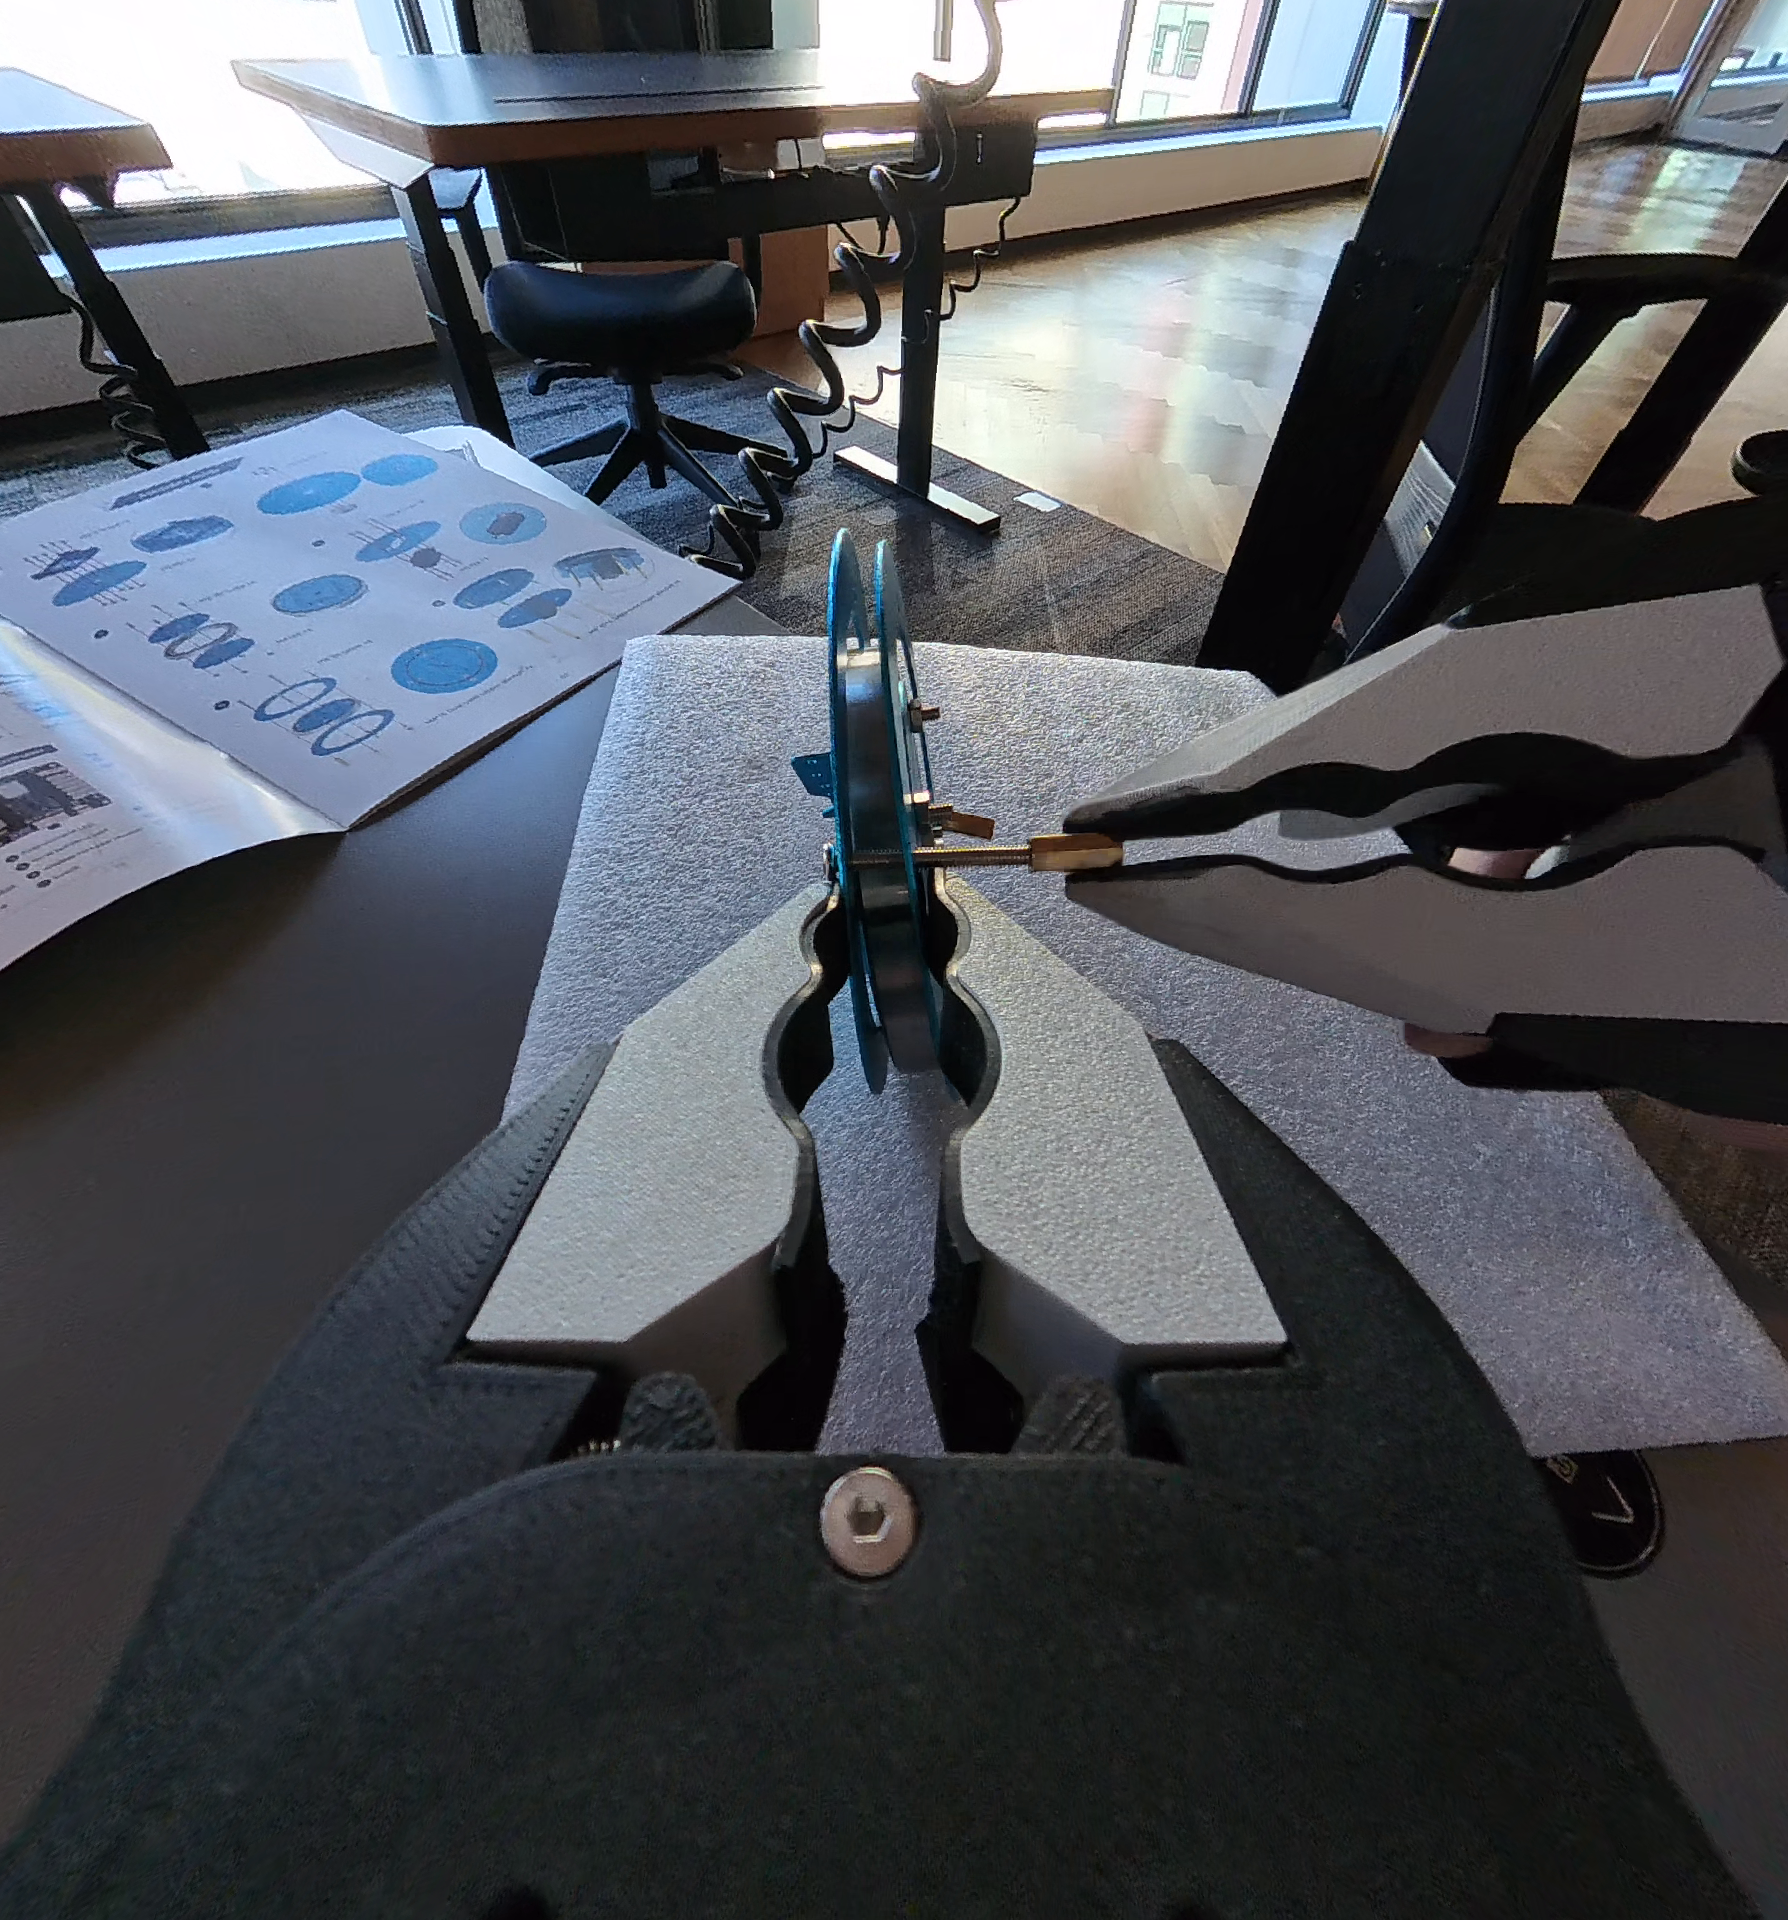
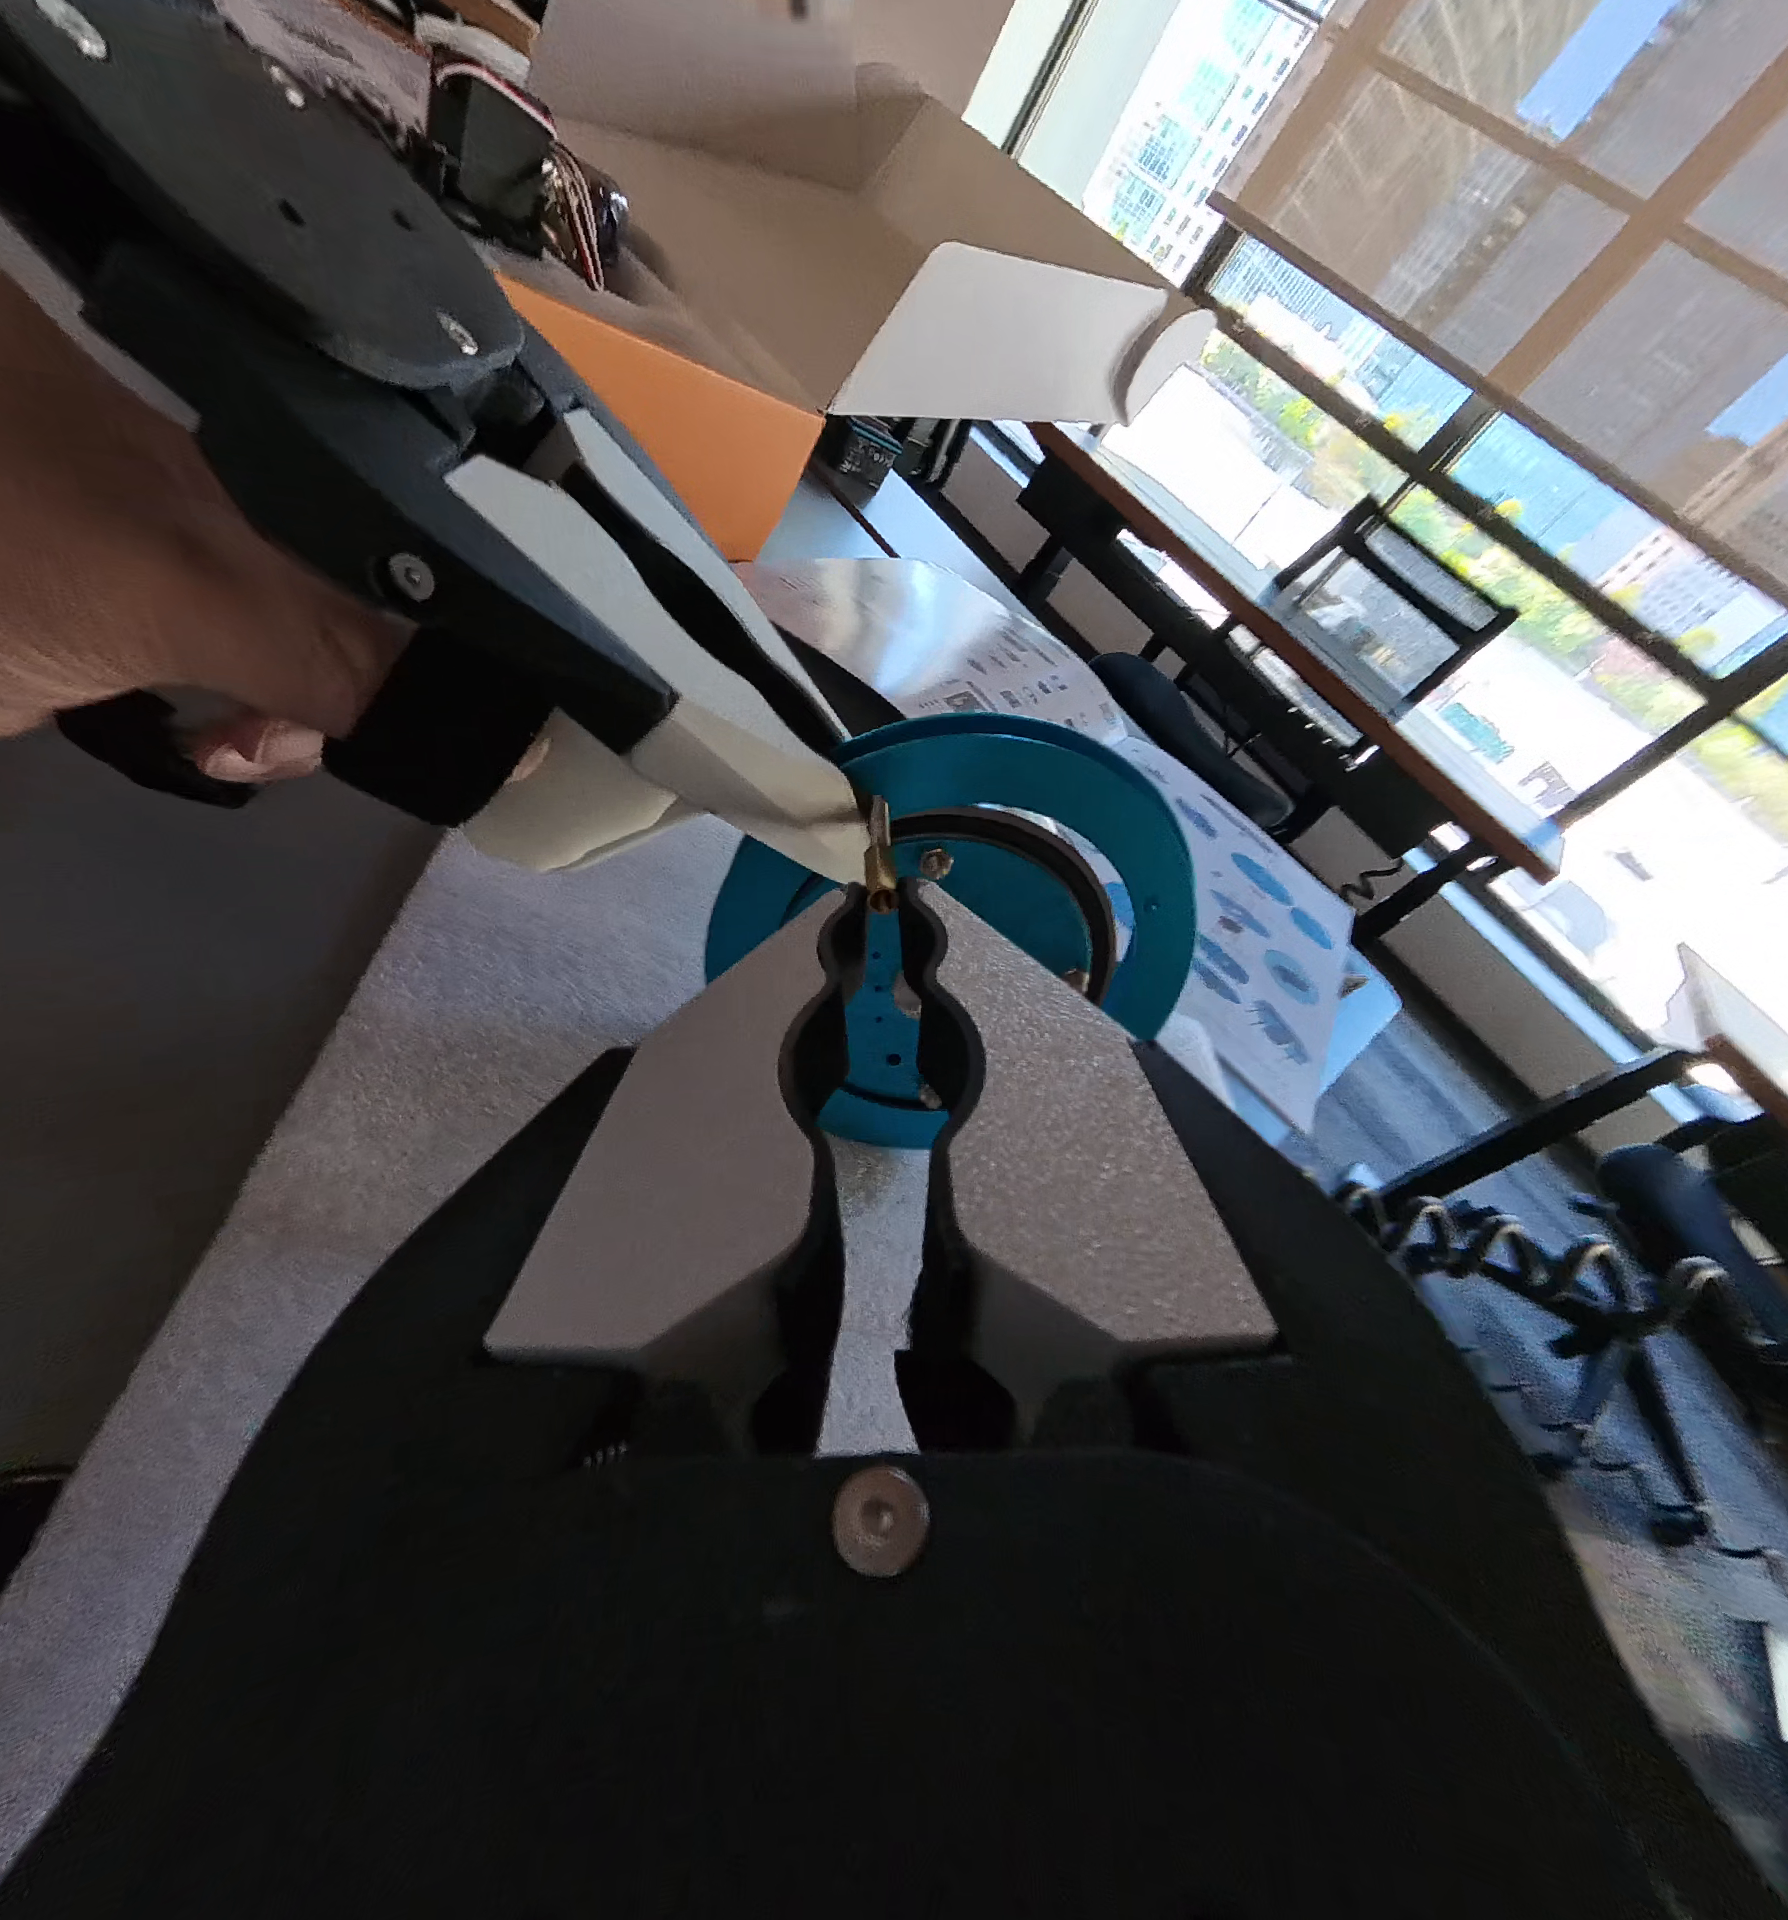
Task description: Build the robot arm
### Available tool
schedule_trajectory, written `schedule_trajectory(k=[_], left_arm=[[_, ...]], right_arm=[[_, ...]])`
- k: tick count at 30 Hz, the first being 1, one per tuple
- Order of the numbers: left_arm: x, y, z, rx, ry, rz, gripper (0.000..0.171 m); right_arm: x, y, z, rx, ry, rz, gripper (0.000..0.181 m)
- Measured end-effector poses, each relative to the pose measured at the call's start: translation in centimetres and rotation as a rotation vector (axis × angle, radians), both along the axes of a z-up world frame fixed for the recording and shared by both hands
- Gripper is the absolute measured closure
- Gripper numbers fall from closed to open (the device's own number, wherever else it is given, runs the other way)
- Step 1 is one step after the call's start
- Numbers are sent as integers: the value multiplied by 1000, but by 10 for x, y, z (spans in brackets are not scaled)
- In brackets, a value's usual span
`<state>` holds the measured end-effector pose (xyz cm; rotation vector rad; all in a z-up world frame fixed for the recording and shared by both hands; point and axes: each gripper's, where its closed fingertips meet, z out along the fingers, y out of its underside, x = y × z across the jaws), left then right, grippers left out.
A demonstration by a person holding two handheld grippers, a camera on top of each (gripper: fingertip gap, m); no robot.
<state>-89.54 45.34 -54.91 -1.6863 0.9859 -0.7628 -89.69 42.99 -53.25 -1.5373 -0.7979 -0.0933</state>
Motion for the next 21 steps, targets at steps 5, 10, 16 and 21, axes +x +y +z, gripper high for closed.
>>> schedule_trajectory(k=[5,10,16,21], left_arm=[[0,1,0,-9,-4,4,159],[0,0,0,-7,-6,1,159],[1,0,0,-1,-1,-1,159],[1,0,1,-2,-2,-2,159]], right_arm=[[-2,1,-2,-340,634,25,177],[-5,-3,2,-675,1219,143,172],[-2,-8,3,-432,835,175,150],[16,-4,-3,-36,124,40,155]])
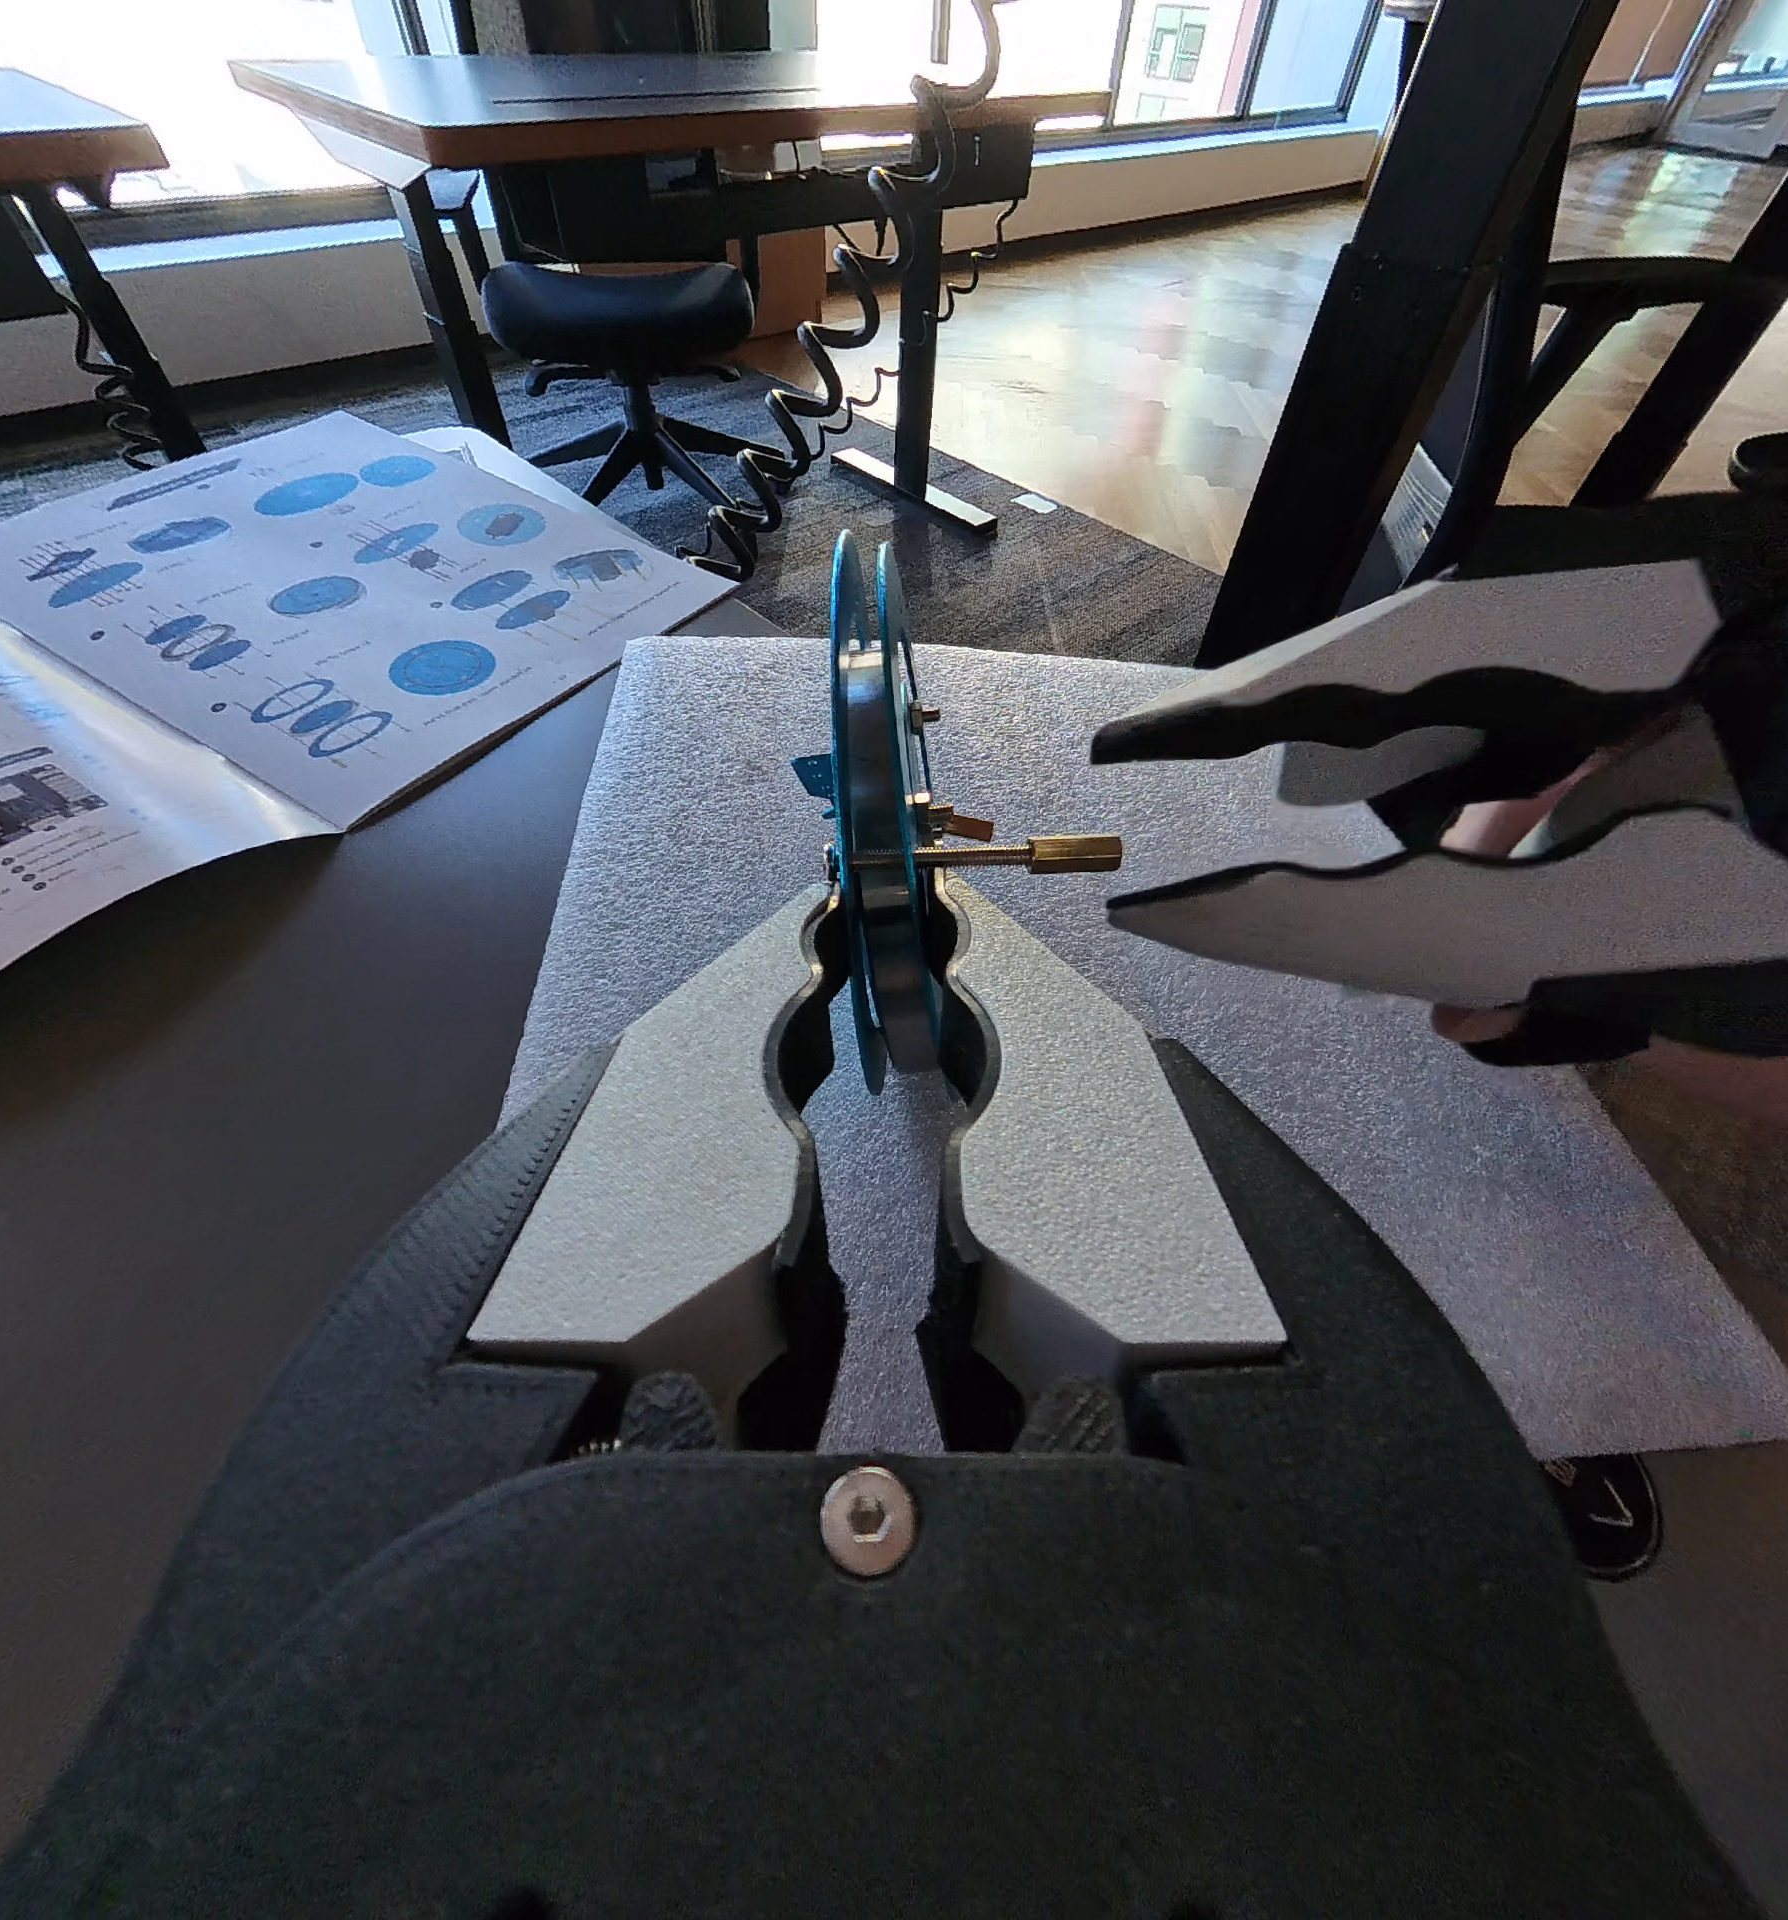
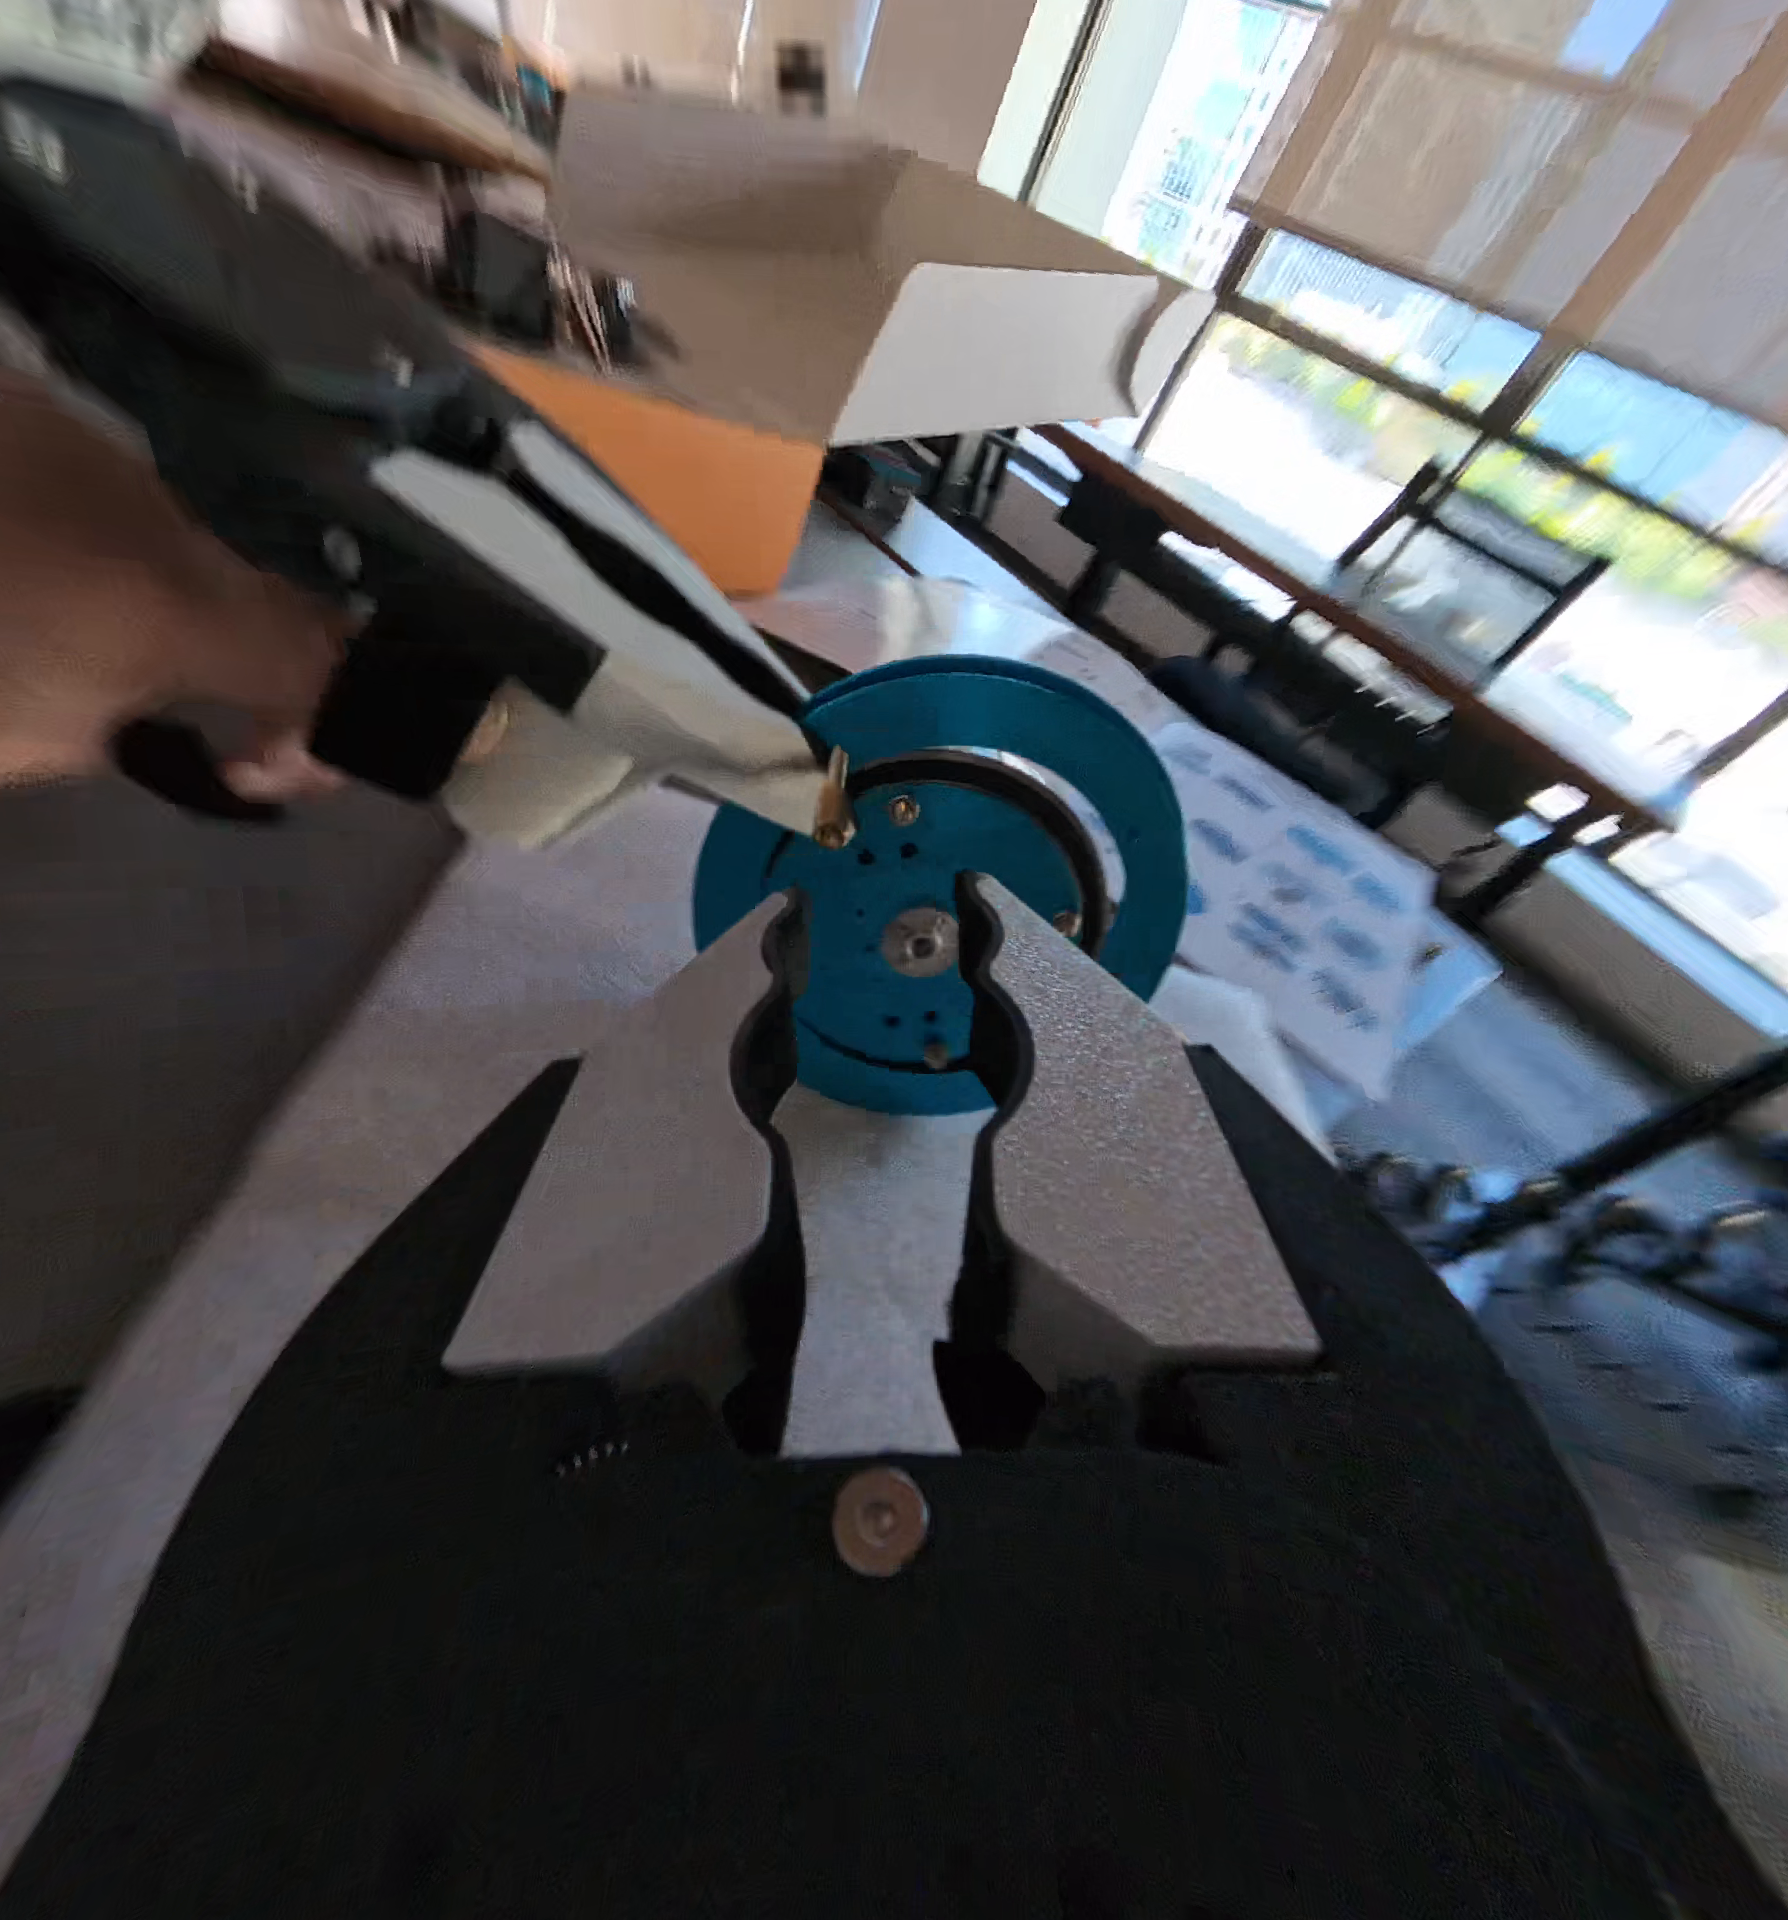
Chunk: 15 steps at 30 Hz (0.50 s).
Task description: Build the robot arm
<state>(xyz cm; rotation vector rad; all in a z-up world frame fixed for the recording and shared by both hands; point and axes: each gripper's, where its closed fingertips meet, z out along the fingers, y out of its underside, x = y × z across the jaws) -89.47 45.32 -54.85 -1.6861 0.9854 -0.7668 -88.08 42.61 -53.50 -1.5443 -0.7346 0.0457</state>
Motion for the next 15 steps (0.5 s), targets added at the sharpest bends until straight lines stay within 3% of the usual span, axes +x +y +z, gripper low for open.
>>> schedule_trajectory(k=[3,11,13,15], left_arm=[[0,0,0,2,0,1,159],[0,1,0,-6,-4,3,159],[-1,1,0,-9,-6,5,159],[-1,1,0,-8,-5,6,159]], right_arm=[[-9,1,-3,75,-227,-23,159],[-18,3,6,56,-136,-35,177],[-17,4,6,-26,-4,-48,177],[-17,3,5,-178,282,-59,177]])
